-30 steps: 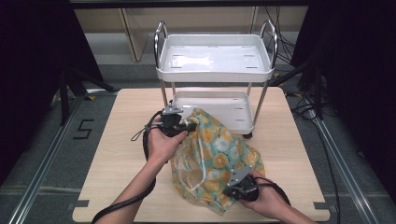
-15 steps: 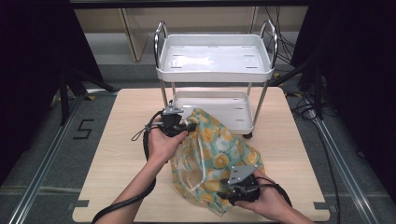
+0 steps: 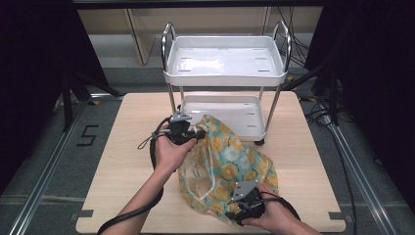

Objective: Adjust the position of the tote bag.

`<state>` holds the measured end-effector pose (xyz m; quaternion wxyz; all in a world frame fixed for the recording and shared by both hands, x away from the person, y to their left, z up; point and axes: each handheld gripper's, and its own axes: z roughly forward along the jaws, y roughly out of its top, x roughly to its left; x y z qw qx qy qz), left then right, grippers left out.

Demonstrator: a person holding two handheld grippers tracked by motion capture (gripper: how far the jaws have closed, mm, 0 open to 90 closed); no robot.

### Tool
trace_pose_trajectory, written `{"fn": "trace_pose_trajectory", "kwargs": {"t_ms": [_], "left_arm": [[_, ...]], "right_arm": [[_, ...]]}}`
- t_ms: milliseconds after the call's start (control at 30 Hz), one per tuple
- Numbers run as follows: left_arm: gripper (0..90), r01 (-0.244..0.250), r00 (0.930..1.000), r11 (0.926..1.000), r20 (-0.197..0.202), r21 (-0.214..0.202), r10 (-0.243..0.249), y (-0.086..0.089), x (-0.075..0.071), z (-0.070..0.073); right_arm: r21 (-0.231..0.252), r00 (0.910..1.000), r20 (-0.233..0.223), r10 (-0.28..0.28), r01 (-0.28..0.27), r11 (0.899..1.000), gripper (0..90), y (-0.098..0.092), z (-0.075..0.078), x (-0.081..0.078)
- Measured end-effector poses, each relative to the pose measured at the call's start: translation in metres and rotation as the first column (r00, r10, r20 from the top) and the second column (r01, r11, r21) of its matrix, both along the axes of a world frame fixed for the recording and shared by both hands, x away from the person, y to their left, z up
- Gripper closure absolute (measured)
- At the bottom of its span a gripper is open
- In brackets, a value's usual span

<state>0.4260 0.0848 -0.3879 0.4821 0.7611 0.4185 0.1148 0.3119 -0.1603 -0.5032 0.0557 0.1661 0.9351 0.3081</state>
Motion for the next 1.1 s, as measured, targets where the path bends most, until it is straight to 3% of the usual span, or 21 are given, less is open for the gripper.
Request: {"fn": "trace_pose_trajectory", "kwargs": {"t_ms": [200, 267, 300, 400, 533, 567, 633, 667, 733, 767, 800, 867, 1000, 1100], "left_arm": [[88.5, 0.002, 1.0000, 1.0000, 0.000, 0.001, -0.002, 0.000, 0.000, 0.000], [88.5, 0.001, 1.0000, 1.0000, 0.005, 0.001, -0.001, 0.000, -0.001, 0.001], [88.5, 0.011, 0.9999, 0.9998, 0.002, 0.017, -0.011, 0.003, -0.001, 0.001], [88.5, 0.000, 1.0000, 1.0000, 0.002, 0.005, 0.000, 0.003, -0.002, 0.001], [88.5, 0.011, 0.9999, 0.9997, -0.008, 0.020, -0.010, 0.006, -0.001, 0.000], [88.4, 0.007, 1.0000, 0.9998, -0.004, 0.019, -0.006, 0.006, -0.001, 0.000], [88.4, 0.000, 1.0000, 0.9999, 0.005, 0.011, 0.000, 0.008, 0.000, 0.001], [88.4, 0.000, 1.0000, 0.9999, 0.005, 0.011, 0.000, 0.008, 0.000, 0.001], [88.4, -0.002, 1.0000, 1.0000, 0.006, 0.008, 0.002, 0.010, 0.002, 0.001], [88.4, -0.002, 1.0000, 0.9999, 0.005, 0.013, 0.002, 0.011, 0.003, 0.002], [88.4, -0.003, 1.0000, 0.9999, 0.004, 0.010, 0.003, 0.011, 0.004, 0.002], [88.4, 0.002, 1.0000, 1.0000, 0.007, 0.010, -0.002, 0.010, 0.005, 0.003], [88.4, 0.008, 0.9999, 0.9999, 0.013, 0.006, -0.009, 0.011, 0.007, 0.006], [88.4, 0.003, 0.9999, 1.0000, 0.012, -0.002, -0.003, 0.011, 0.009, 0.007]], "right_arm": [[0.016, 0.9999, 0.005, -0.016, 0.016, 1.000, 46.1, -0.003, 0.000, 0.006], [0.022, 0.9997, 0.003, -0.024, 0.024, 0.999, 55.2, -0.006, 0.001, 0.009], [0.019, 0.9994, 0.000, -0.033, 0.033, 0.999, 64.7, -0.008, 0.002, 0.012], [0.022, 0.9979, -0.013, -0.063, 0.063, 0.998, 78.1, -0.010, 0.003, 0.016], [0.006, 0.9964, -0.030, -0.080, 0.080, 0.997, 88.3, -0.010, 0.005, 0.019], [-0.009, 0.9961, -0.021, -0.085, 0.085, 0.996, 89.7, -0.010, 0.006, 0.019], [0.004, 0.9947, -0.011, -0.102, 0.102, 0.995, 90.0, -0.012, 0.014, 0.016], [0.038, 0.9945, -0.001, -0.105, 0.105, 0.994, 90.0, -0.013, 0.019, 0.015], [0.055, 0.9919, -0.002, -0.127, 0.127, 0.990, 90.0, -0.015, 0.025, 0.013], [0.080, 0.9927, 0.026, -0.117, 0.115, 0.990, 90.0, -0.019, 0.033, 0.013], [0.128, 0.9887, 0.064, -0.136, 0.127, 0.984, 90.0, -0.022, 0.042, 0.012], [0.126, 0.9893, 0.067, -0.129, 0.120, 0.985, 90.0, -0.025, 0.047, 0.012], [0.189, 0.9807, 0.107, -0.163, 0.141, 0.972, 90.0, -0.034, 0.067, 0.010], [0.253, 0.9679, 0.156, -0.197, 0.153, 0.955, 90.0, -0.042, 0.082, 0.014]]}}
